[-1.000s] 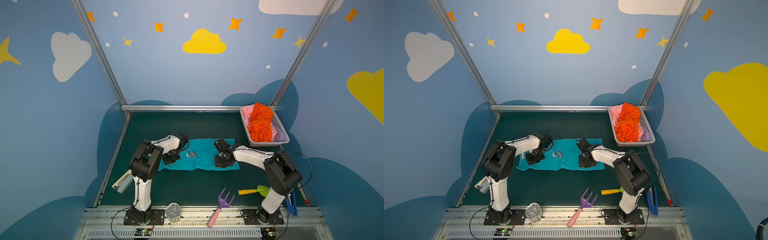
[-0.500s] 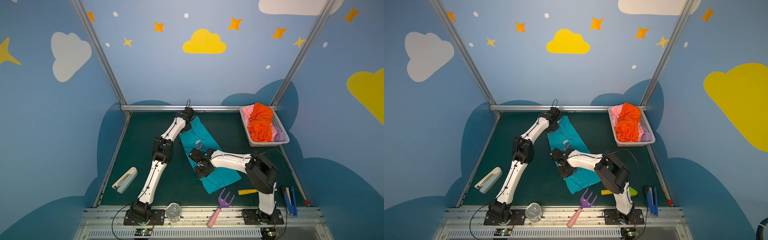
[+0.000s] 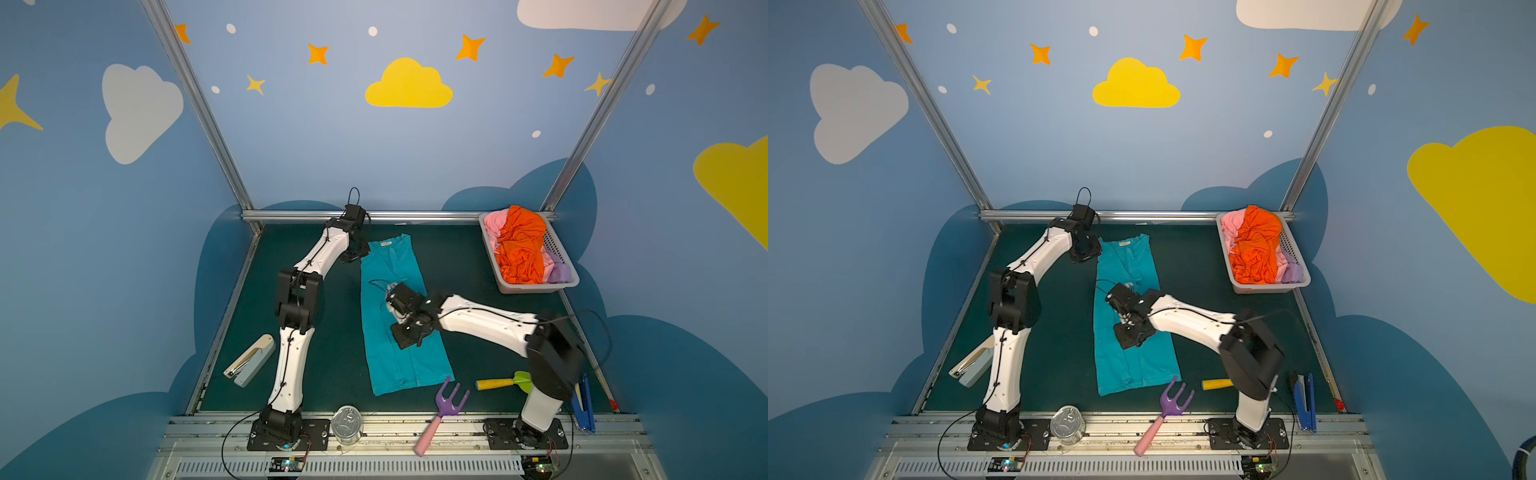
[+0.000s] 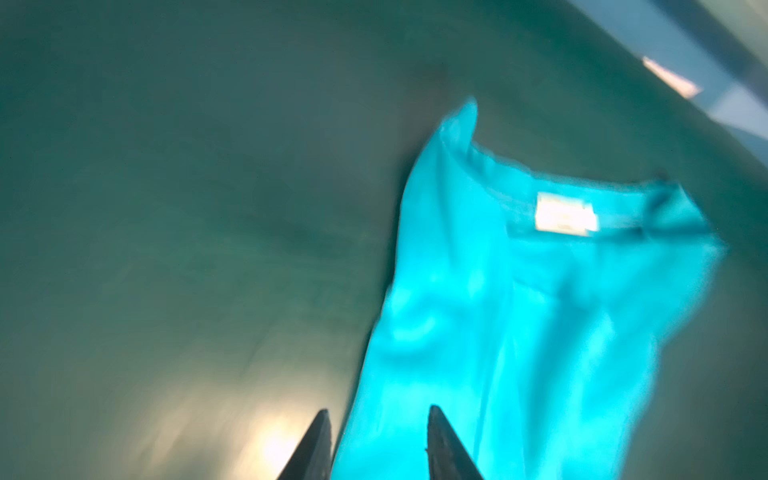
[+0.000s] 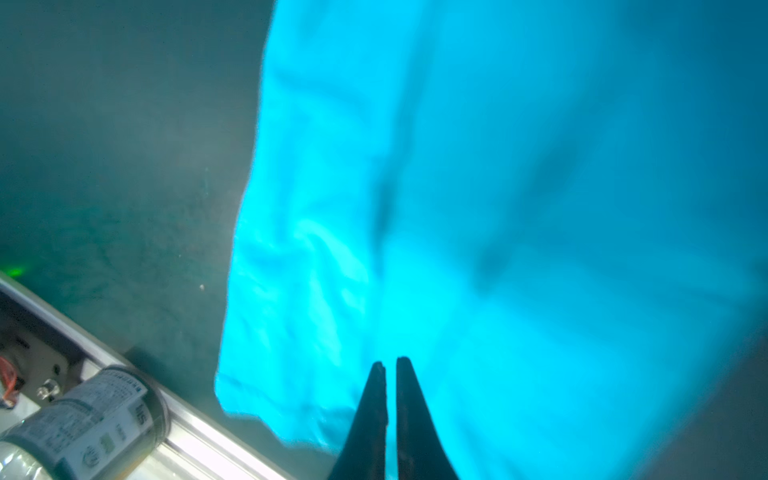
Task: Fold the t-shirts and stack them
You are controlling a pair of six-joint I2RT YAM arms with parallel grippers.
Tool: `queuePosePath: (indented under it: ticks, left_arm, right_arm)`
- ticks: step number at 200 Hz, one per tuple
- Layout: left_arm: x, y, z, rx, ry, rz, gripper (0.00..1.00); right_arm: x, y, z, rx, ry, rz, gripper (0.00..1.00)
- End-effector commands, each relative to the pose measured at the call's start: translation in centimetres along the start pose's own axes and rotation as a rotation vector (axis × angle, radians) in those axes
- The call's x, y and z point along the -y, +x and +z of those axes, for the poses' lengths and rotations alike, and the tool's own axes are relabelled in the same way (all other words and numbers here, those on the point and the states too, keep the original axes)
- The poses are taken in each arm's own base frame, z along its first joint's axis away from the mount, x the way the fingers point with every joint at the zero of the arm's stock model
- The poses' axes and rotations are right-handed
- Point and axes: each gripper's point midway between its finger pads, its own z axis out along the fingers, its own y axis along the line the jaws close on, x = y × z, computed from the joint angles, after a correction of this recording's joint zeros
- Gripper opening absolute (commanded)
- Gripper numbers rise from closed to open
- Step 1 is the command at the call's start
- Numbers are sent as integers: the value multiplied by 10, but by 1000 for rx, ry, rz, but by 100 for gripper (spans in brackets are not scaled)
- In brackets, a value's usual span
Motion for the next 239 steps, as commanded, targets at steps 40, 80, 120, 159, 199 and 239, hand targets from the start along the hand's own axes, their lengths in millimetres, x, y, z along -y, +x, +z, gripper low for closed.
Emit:
queuePosePath:
  ticks: [40, 80, 120, 159, 199, 239]
  left_arm:
    - [-28, 134, -59, -74, 90, 28, 41]
    - [-52, 251, -71, -189, -7, 169, 40]
    - [-81, 341, -73, -294, -95, 220, 55]
    - [-93, 393, -68, -341, -112, 202, 64]
    - [-94, 423, -55, -364, -150, 203, 64]
    - [-95, 440, -46, -397, -156, 182, 44]
  right_arm:
    - [115, 43, -47, 109, 189, 233, 22]
    - [109, 71, -26, 0, 115, 299, 23]
    - [109, 100, -9, -135, 94, 337, 26]
    - [96, 127, 18, -267, -3, 374, 41]
    - [84, 149, 47, -336, -91, 433, 41]
    - [80, 160, 54, -345, -125, 449, 40]
